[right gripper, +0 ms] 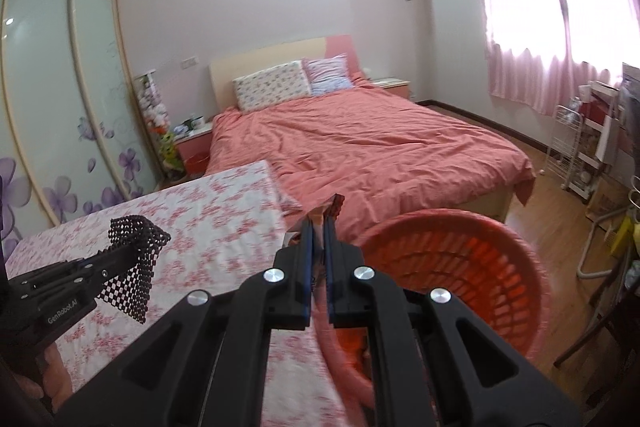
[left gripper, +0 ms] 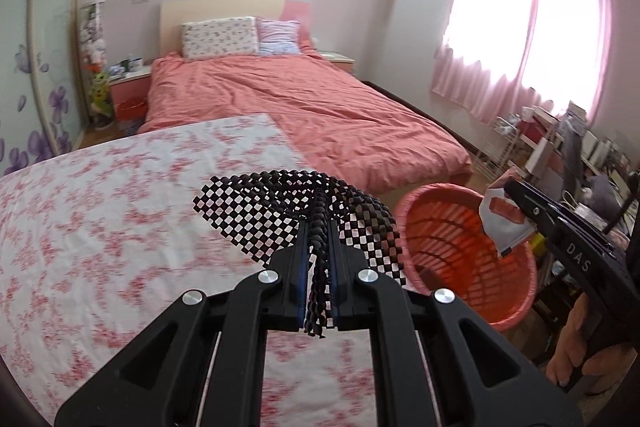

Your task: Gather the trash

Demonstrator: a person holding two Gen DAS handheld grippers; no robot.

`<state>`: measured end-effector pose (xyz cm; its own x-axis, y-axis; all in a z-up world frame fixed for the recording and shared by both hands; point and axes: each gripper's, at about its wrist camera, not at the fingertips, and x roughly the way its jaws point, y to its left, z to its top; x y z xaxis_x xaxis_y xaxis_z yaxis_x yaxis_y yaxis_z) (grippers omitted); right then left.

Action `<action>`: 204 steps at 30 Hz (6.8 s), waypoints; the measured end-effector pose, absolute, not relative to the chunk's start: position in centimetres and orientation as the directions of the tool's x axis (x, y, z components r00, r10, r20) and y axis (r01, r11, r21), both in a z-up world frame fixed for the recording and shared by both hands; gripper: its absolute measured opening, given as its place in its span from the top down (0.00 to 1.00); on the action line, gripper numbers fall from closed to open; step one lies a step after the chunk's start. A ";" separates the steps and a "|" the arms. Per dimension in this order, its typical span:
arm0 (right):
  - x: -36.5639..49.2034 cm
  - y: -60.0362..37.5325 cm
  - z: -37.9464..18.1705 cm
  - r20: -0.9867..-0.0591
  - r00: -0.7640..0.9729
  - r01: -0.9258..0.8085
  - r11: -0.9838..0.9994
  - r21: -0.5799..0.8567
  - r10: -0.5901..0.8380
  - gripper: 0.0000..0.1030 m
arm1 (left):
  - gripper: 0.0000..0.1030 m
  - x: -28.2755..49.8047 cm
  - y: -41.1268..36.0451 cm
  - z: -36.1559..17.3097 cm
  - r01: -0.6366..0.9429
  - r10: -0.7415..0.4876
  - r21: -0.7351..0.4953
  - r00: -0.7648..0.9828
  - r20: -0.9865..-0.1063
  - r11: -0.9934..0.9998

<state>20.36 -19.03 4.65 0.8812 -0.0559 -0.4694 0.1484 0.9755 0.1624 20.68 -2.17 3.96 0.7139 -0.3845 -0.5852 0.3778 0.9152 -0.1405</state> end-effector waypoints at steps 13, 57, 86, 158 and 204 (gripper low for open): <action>17.0 -26.2 4.0 -0.432 0.882 0.284 0.944 0.171 -0.187 0.94 | 0.92 20.0 -9.5 3.0 0.511 -0.517 -0.193 0.627 -0.583 0.838; 18.0 -33.8 -0.9 -0.498 0.840 0.375 0.893 0.248 -0.214 0.70 | 0.66 20.8 -18.8 -2.3 0.565 -0.498 -0.168 0.502 -0.707 0.808; 2.3 -20.9 5.5 -0.327 0.887 0.373 0.924 0.087 -0.327 0.04 | 0.02 8.0 -2.4 4.5 0.318 -0.308 -0.064 0.818 -0.486 0.946; -2.0 -12.2 -0.3 -0.480 0.814 0.352 0.935 -0.044 -0.329 0.04 | 0.03 -1.1 3.2 0.2 -0.030 0.011 -0.032 0.874 -0.485 0.999; -1.8 -11.9 -0.3 -0.485 0.812 0.347 0.937 -0.044 -0.324 0.04 | 0.03 -1.0 3.3 0.2 -0.041 0.017 -0.040 0.871 -0.491 0.998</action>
